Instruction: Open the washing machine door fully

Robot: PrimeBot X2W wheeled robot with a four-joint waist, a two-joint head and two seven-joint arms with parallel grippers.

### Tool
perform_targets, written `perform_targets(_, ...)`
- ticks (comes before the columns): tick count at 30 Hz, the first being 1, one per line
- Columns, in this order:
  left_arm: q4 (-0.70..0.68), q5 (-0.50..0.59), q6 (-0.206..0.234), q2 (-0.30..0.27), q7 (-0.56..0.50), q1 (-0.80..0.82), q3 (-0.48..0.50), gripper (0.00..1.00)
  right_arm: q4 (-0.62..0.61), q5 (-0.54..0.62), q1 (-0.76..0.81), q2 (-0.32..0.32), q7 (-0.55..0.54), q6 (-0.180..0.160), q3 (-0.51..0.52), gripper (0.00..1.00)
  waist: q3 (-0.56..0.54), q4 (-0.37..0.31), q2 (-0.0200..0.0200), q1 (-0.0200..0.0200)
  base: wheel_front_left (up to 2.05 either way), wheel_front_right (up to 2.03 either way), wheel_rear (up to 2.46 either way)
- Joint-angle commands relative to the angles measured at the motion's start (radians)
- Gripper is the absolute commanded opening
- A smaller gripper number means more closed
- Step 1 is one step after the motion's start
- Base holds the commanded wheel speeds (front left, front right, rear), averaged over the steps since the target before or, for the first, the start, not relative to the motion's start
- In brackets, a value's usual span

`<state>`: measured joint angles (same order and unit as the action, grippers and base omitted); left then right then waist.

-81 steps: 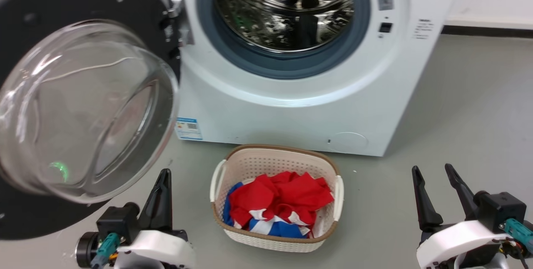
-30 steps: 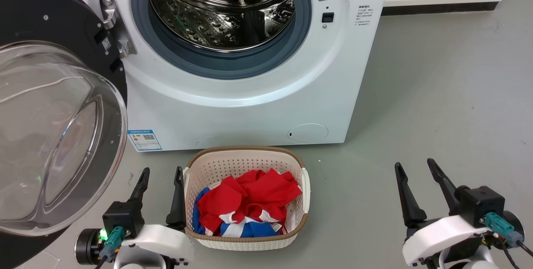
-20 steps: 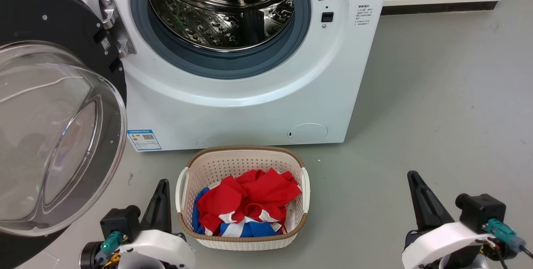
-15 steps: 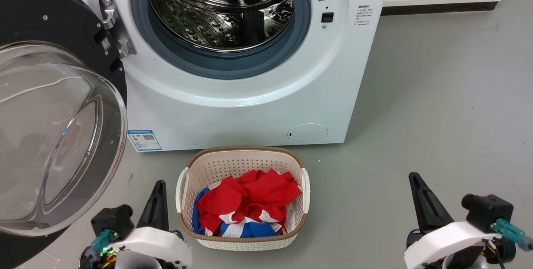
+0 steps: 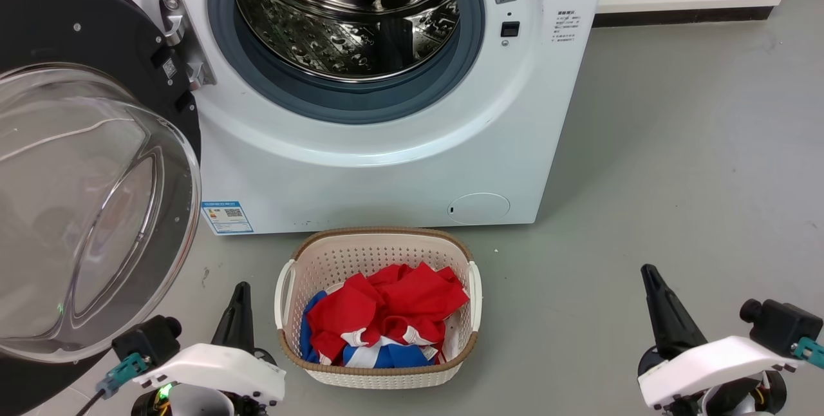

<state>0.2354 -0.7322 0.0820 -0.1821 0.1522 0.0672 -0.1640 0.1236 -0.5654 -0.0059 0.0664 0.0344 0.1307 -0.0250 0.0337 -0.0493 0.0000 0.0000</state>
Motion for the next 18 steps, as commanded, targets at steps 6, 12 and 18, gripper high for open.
perform_targets(6, -0.010, -0.094, -0.024, 0.008, -0.026, 0.029, 0.034, 0.00, 0.000, -0.119, -0.037, 0.011, -0.008, 0.000, 0.008, 0.00, -0.002, 0.003, 0.0000, 0.0000, 0.00, 0.00, 0.00)
perform_targets(12, -0.009, -0.168, -0.043, 0.019, -0.048, 0.031, 0.056, 0.00, 0.011, -0.211, -0.044, 0.014, -0.016, 0.000, 0.013, 0.00, -0.004, 0.006, 0.0000, 0.0000, 0.00, 0.00, 0.00)
perform_targets(18, -0.007, -0.237, -0.059, 0.029, -0.068, 0.033, 0.077, 0.00, 0.020, -0.296, -0.051, 0.016, -0.023, 0.000, 0.020, 0.00, -0.005, 0.009, 0.0000, 0.0000, 0.00, 0.00, 0.00)
